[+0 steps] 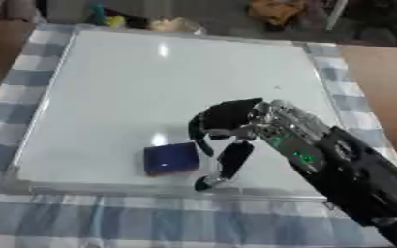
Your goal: Wipe the whiteboard clean with a brush.
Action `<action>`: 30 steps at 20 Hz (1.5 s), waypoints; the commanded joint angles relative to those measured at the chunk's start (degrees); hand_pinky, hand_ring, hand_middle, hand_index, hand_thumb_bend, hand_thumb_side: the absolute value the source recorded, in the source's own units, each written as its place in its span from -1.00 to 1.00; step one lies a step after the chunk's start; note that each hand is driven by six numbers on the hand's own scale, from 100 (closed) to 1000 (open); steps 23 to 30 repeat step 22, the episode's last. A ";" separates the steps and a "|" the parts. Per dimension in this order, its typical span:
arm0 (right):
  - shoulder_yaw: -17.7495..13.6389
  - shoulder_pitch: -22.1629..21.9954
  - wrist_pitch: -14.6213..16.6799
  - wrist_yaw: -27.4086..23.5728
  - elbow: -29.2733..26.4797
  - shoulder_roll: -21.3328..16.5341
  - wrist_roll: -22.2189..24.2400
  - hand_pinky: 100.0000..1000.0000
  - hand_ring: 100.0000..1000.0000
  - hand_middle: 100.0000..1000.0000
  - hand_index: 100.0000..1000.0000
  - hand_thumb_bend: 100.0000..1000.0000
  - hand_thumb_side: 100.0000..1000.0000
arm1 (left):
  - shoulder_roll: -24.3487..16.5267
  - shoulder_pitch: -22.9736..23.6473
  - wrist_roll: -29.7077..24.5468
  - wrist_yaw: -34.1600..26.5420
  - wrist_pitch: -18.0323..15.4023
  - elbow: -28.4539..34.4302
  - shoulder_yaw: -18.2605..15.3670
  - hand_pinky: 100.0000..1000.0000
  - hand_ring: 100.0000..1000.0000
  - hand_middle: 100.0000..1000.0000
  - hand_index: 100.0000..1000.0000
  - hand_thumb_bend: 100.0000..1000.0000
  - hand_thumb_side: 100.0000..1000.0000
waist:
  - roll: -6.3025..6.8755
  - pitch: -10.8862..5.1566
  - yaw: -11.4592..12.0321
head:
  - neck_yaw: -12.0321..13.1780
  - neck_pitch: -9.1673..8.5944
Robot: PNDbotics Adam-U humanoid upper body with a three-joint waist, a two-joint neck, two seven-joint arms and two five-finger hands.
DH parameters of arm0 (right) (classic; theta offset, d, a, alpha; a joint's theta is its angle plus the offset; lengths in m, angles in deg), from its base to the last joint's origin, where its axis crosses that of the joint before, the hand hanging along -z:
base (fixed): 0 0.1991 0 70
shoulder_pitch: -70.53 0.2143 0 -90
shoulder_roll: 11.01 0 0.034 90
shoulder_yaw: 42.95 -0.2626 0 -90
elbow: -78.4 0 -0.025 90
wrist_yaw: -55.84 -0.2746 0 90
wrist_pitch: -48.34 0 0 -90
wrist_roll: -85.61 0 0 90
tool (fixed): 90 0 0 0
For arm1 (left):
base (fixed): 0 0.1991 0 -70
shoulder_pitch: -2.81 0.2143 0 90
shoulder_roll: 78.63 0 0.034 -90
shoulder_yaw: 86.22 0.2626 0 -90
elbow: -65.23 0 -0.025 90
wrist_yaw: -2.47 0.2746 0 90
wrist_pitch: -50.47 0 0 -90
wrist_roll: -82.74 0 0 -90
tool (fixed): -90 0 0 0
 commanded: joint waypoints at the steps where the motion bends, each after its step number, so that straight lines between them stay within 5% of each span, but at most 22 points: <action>1: -1.38 0.18 -0.67 -0.73 -1.72 -1.76 -0.20 0.44 0.56 0.53 -0.08 -0.06 0.54 | -0.97 -0.38 0.00 -0.20 -0.09 0.70 -0.34 0.00 -0.19 0.00 0.29 0.26 0.89 | 0.46 -1.03 -0.24 | 0.21 0.20; 8: -2.97 -1.75 -2.18 -3.50 -3.56 -2.79 -2.89 0.36 0.50 0.44 -0.10 -0.13 0.54 | -1.00 -0.24 0.10 -0.22 -0.12 0.70 -0.44 0.00 -0.19 0.00 0.29 0.26 0.88 | 0.58 -1.14 -0.99 | 0.58 0.21; 19: -6.21 -6.39 -6.16 -13.16 -8.32 -4.88 -14.78 0.00 0.16 0.13 -0.19 -0.43 0.53 | -1.01 0.06 0.30 -0.17 -0.16 0.61 -0.56 0.00 -0.19 0.00 0.29 0.25 0.89 | 0.92 -1.04 -2.26 | 1.73 0.01; 30: -6.95 -7.37 -6.38 -14.34 -9.36 -5.20 -16.06 -0.01 0.14 0.11 -0.19 -0.48 0.54 | -0.99 0.15 0.32 -0.14 -0.17 0.59 -0.59 0.00 -0.19 0.00 0.29 0.25 0.89 | 0.93 -1.05 -2.53 | 1.92 0.03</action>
